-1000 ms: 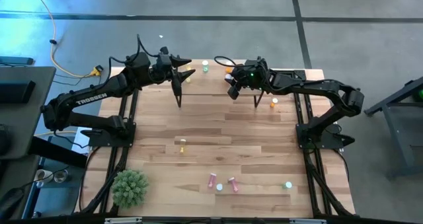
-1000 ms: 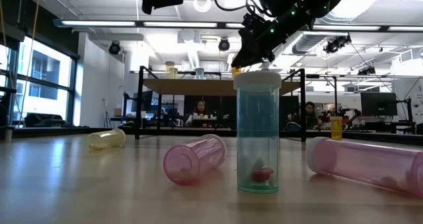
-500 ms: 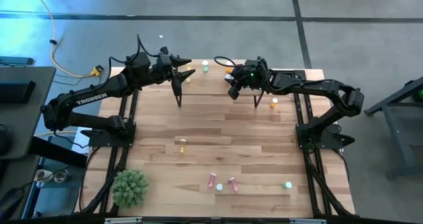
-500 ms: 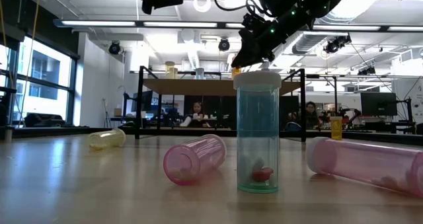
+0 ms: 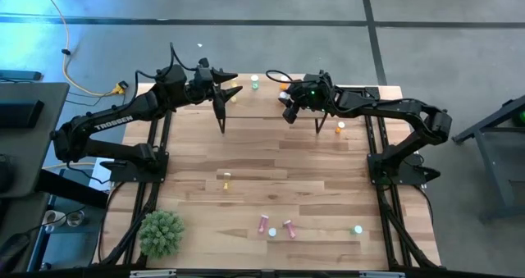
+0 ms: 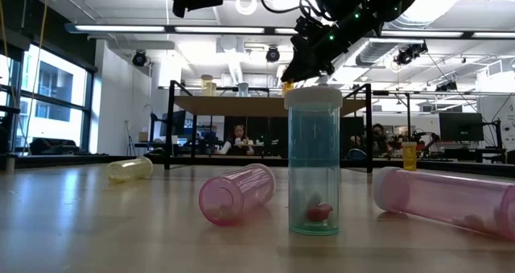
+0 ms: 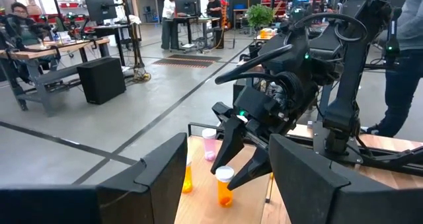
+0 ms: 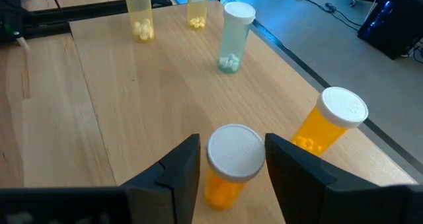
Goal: Pick and place medicine bottles onto shelf by color
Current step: Put the bottom orange pill bottle on the shelf aligned with the other orange pill bottle, then put the right pink pill bottle on the shelf aligned with the other pink pill bottle
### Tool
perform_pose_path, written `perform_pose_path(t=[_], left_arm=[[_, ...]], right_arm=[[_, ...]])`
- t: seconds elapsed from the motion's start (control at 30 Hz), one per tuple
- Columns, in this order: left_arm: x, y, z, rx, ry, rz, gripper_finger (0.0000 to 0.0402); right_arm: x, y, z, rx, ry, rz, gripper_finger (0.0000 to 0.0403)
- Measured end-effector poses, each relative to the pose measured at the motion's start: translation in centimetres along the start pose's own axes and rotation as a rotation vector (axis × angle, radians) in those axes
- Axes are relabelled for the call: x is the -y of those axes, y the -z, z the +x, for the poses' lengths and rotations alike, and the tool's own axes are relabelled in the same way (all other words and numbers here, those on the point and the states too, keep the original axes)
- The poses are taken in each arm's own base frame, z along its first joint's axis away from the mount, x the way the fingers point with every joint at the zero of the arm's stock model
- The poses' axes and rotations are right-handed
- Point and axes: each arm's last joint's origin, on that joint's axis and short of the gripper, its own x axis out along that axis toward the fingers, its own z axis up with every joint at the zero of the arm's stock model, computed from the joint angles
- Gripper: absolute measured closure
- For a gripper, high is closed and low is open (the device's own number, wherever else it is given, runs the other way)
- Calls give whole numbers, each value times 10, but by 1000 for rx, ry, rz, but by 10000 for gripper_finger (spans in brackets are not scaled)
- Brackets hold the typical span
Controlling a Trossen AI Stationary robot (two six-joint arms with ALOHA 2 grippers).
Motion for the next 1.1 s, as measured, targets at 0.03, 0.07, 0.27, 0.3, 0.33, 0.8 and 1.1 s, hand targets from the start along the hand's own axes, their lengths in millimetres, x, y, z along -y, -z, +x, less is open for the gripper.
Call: perform_pose_path(t=[0.03, 0.07, 0.27, 0.3, 0.33, 0.8, 1.1], left_arm=[[0, 0, 0, 0, 0, 0, 197], [0, 0, 0, -1, 0, 0, 197], [0, 4, 0, -37, 2, -3, 197], [0, 4, 0, -44, 3, -3, 197], [0, 5, 0, -52, 3, -4, 197], [0, 12, -1, -129, -12, -9, 197], [4, 25, -4, -271, 1, -66, 197]], right_arm=[[0, 0, 0, 5, 1, 0, 242], [0, -1, 0, 12, 1, 1, 242], [0, -3, 0, 34, 3, 3, 242], [0, -3, 0, 34, 3, 4, 242], [0, -3, 0, 34, 3, 6, 242], [0, -18, -17, 127, 3, 20, 242], [-19, -30, -51, 176, -67, 40, 242]])
